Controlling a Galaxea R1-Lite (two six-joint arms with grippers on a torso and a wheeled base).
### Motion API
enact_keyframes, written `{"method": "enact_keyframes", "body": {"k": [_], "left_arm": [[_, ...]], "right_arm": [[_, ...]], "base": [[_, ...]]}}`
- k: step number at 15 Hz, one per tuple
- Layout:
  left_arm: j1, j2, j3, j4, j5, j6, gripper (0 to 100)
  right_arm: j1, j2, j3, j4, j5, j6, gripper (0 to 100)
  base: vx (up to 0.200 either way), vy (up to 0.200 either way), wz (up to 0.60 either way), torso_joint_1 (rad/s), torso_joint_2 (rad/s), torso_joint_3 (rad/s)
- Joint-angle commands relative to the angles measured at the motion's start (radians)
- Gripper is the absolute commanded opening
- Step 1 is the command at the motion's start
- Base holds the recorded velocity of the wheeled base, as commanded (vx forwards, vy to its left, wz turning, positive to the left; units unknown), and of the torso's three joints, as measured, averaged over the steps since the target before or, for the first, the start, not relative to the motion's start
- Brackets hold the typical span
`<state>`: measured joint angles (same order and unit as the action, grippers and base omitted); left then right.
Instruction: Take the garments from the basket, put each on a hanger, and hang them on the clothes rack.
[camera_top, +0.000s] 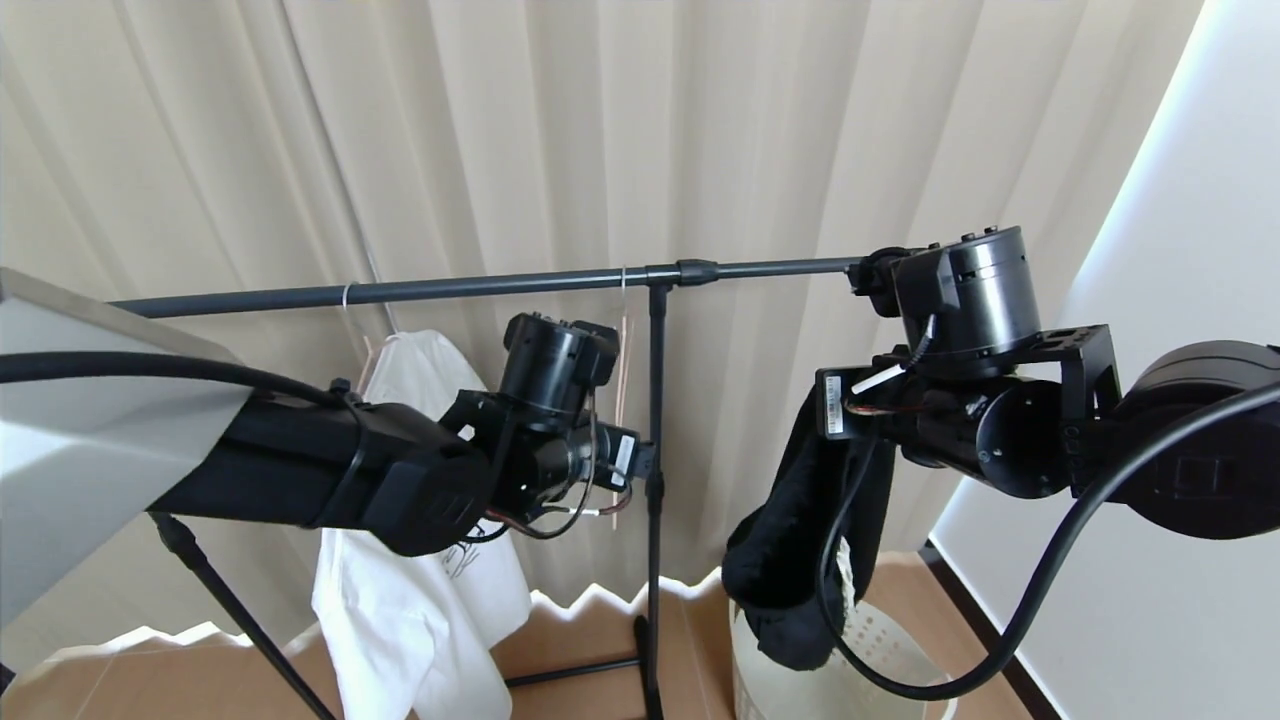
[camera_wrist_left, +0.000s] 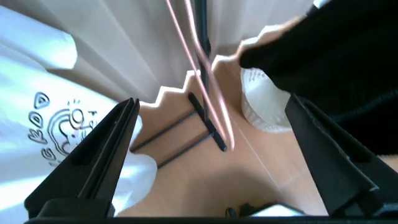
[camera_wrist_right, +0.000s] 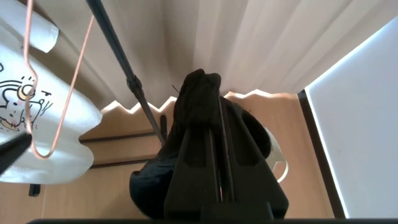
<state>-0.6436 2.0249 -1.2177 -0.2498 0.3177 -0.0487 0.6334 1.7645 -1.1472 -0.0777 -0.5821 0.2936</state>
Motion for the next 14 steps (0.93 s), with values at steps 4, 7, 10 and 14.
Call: {"method": "enact_keyframes", "body": {"k": [4,7,10,14], "left_arm": [[-0.025,0.209,-0.321,0.138,0.123,-0.026,100],[-0.018,0.258,-0.368,0.138,0.126,-0.063,100],[-0.018,0.276,-0.391,0.139,0.13,-0.08,100],[0.013,0.302,-0.388,0.142,0.156,-0.117,100]], "right_arm": [[0.005,-0.003,-0.002,-0.002,-0.001,-0.002,0],[0.006,-0.025,0.0,-0.002,-0.008,-0.002,0],[0.009,-0.031,0.001,-0.001,-0.008,-0.002,0],[0.017,-0.03,0.004,-0.001,-0.031,-0.002,0]], "base": [[0.0,0.0,0.0,0.0,0.0,0.0],[0.0,0.0,0.0,0.0,0.0,0.0],[0.0,0.0,0.0,0.0,0.0,0.0],[0.0,0.0,0.0,0.0,0.0,0.0]]}}
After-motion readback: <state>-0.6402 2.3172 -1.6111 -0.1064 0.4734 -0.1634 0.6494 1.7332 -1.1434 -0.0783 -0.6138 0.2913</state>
